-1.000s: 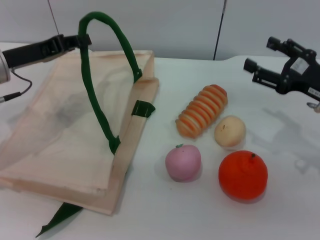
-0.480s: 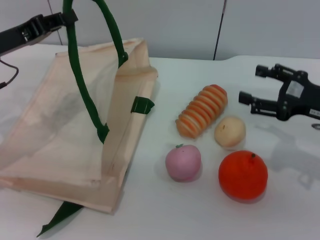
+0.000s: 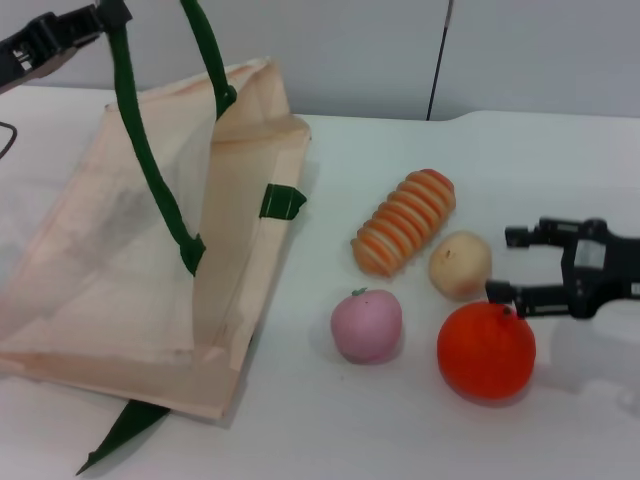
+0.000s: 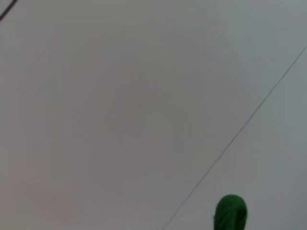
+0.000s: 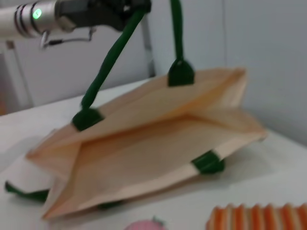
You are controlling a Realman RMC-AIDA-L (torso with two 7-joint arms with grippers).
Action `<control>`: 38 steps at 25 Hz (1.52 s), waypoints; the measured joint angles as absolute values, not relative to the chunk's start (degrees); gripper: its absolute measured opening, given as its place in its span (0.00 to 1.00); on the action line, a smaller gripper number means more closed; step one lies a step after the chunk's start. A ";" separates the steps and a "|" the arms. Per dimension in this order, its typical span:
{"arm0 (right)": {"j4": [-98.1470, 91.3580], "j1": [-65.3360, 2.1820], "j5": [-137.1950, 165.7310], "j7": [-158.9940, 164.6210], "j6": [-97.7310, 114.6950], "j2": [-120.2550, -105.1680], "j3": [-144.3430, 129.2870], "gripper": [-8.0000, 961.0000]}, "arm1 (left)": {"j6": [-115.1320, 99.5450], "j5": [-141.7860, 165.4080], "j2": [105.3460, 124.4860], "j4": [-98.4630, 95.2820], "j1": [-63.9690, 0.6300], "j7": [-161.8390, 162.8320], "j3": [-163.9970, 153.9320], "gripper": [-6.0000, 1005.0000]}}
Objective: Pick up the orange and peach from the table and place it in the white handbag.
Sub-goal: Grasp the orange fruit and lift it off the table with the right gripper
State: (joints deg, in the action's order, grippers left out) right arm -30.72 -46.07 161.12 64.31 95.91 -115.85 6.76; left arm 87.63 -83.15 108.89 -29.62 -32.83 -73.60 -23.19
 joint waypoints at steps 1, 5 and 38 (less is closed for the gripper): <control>-30.76 -46.09 162.11 64.79 95.94 -115.85 6.77 0.81 | 87.65 -83.39 108.89 -29.62 -32.69 -73.60 -23.18 0.13; -30.82 -46.18 165.11 66.09 95.49 -115.86 6.71 0.80 | 88.20 -84.55 108.89 -29.62 -32.37 -73.74 -23.15 0.13; -26.27 -46.93 165.85 73.70 90.03 -116.37 -6.41 0.76 | 88.67 -85.96 108.89 -29.02 -31.82 -74.06 -23.11 0.13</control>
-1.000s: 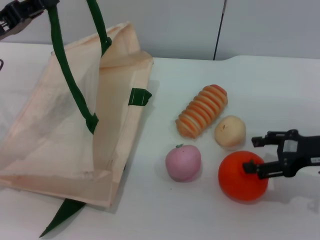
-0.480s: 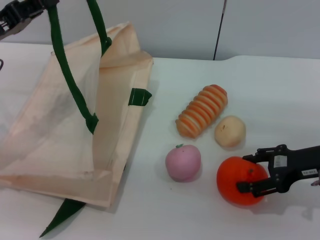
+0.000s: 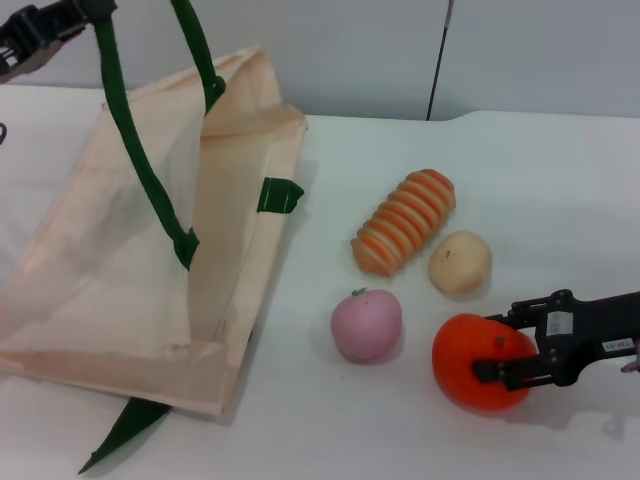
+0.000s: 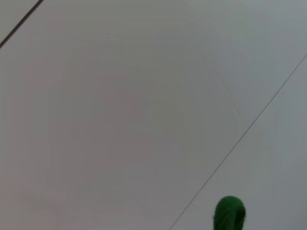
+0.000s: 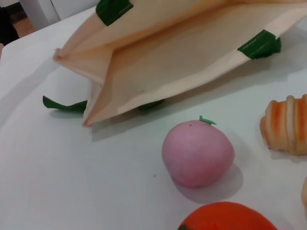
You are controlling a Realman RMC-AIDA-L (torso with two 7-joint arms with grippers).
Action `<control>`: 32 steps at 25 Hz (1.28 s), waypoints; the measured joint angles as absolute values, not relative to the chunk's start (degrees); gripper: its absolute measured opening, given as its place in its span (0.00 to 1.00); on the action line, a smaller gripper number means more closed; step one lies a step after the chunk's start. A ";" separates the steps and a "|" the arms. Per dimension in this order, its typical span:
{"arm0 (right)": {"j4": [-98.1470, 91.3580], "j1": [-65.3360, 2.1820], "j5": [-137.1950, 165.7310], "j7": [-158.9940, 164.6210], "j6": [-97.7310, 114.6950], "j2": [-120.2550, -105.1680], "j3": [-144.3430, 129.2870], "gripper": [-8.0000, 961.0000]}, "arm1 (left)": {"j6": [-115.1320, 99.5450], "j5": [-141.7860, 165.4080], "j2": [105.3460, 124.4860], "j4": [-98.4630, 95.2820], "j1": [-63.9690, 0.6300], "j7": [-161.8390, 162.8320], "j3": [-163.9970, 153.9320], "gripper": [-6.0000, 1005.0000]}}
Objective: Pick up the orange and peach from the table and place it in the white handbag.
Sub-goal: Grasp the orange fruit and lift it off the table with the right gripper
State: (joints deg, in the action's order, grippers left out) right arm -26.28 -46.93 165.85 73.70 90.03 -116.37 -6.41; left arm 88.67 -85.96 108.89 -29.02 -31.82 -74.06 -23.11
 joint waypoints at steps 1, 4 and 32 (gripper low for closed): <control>-26.28 -46.93 165.85 73.71 90.02 -116.37 -6.42 0.75 | 88.65 -85.96 108.88 -28.84 -31.81 -74.11 -23.12 0.13; -26.28 -46.93 165.85 73.73 90.00 -116.37 -6.42 0.75 | 88.61 -85.96 108.85 -28.78 -31.81 -74.19 -23.11 0.13; -33.76 -46.80 160.70 73.20 96.24 -116.02 -4.89 0.45 | 89.29 -87.45 108.49 -28.12 -31.47 -74.27 -23.11 0.13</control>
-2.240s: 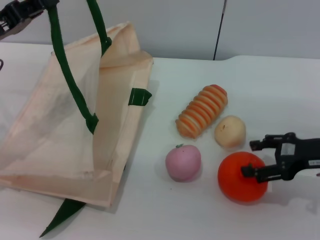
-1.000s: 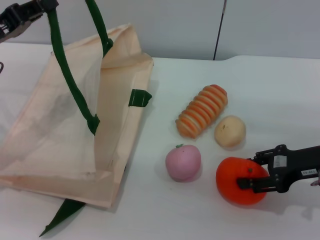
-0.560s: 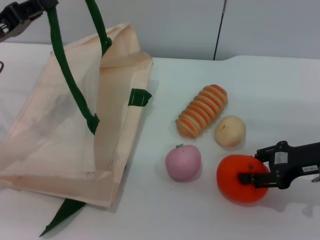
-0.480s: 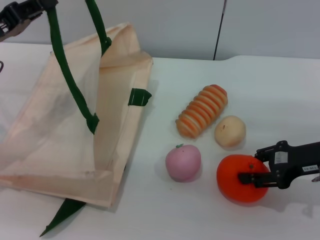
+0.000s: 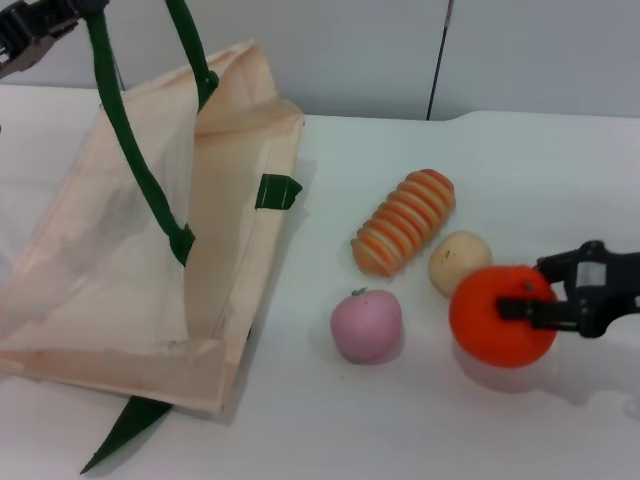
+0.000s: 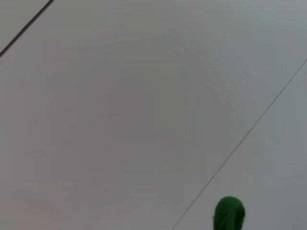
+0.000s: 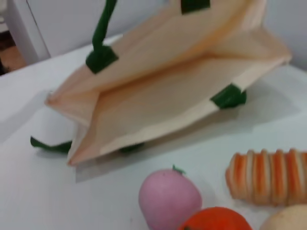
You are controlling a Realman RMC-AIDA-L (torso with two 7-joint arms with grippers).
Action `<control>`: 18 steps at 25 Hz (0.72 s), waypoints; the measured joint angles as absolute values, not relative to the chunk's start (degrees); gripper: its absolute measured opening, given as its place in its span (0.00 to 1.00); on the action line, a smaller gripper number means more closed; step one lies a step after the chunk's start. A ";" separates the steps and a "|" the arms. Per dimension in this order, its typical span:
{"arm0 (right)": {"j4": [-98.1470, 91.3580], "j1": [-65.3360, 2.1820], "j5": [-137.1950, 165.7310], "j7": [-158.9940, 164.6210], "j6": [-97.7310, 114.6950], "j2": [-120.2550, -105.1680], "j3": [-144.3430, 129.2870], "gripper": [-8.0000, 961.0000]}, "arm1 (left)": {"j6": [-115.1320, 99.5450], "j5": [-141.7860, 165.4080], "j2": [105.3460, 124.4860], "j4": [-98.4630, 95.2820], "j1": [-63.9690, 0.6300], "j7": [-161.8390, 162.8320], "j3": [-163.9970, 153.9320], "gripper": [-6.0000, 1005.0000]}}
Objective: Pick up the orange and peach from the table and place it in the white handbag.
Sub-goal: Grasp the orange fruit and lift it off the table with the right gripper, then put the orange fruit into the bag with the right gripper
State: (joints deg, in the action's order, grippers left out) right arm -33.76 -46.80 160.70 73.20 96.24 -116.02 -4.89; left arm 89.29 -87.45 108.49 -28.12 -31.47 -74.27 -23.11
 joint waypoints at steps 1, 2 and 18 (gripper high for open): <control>-34.76 -46.67 159.83 73.20 97.37 -116.05 -4.89 0.44 | 89.30 -87.45 108.48 -28.12 -31.47 -74.27 -23.12 0.13; -35.63 -46.62 159.01 73.19 98.22 -116.05 -4.88 0.44 | 89.30 -87.45 108.47 -28.11 -31.47 -74.27 -23.12 0.13; -23.96 -59.83 149.11 70.57 92.99 -116.17 -7.13 0.30 | 91.29 -89.54 107.93 -25.21 -33.67 -74.91 -23.23 0.13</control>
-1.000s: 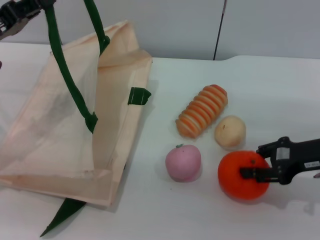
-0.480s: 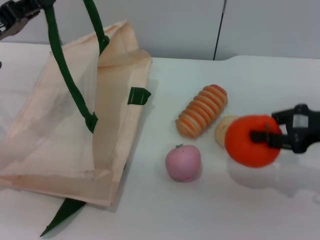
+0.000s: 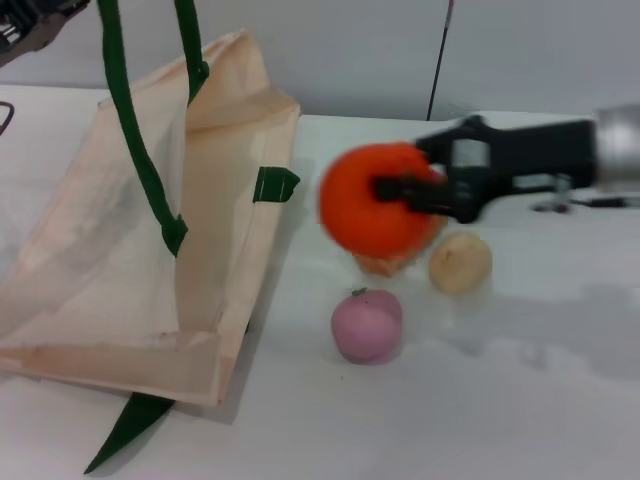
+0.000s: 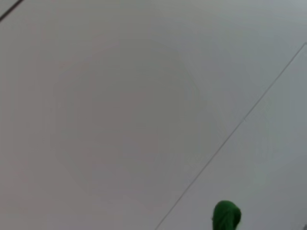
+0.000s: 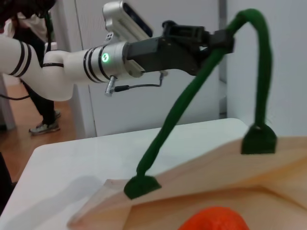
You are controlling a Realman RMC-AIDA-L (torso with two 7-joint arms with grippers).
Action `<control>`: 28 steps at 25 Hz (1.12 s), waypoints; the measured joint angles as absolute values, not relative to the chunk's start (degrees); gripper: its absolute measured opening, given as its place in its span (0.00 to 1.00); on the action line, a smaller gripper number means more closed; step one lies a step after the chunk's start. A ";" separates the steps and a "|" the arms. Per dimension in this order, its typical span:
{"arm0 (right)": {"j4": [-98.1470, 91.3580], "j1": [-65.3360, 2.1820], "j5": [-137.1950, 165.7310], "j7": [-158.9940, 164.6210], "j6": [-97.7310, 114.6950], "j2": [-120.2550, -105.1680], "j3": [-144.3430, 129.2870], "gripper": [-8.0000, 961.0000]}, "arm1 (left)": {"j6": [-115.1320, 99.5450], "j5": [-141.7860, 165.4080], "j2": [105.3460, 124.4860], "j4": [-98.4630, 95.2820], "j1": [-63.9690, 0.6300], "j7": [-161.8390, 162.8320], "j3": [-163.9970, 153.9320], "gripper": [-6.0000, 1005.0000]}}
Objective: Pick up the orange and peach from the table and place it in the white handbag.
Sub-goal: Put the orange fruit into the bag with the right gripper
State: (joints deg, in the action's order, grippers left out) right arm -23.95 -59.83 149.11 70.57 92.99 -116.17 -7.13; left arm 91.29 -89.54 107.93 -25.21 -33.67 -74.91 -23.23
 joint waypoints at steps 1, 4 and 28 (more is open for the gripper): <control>-22.24 -60.80 149.10 70.34 91.27 -116.20 -7.45 0.29 | 91.29 -89.54 107.93 -25.21 -33.67 -74.91 -23.23 0.13; -17.31 -63.58 149.09 69.76 85.92 -116.24 -8.11 0.27 | 91.39 -89.55 107.94 -24.78 -34.47 -74.91 -23.58 0.13; 3.18 -75.85 149.20 64.94 53.46 -116.64 -9.50 0.10 | 92.90 -89.11 109.44 -23.75 -38.10 -74.97 -23.91 0.13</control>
State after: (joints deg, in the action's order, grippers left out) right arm 3.18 -75.85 149.20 64.94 53.46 -116.64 -9.50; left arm 92.90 -89.11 109.44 -23.75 -38.10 -74.97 -23.91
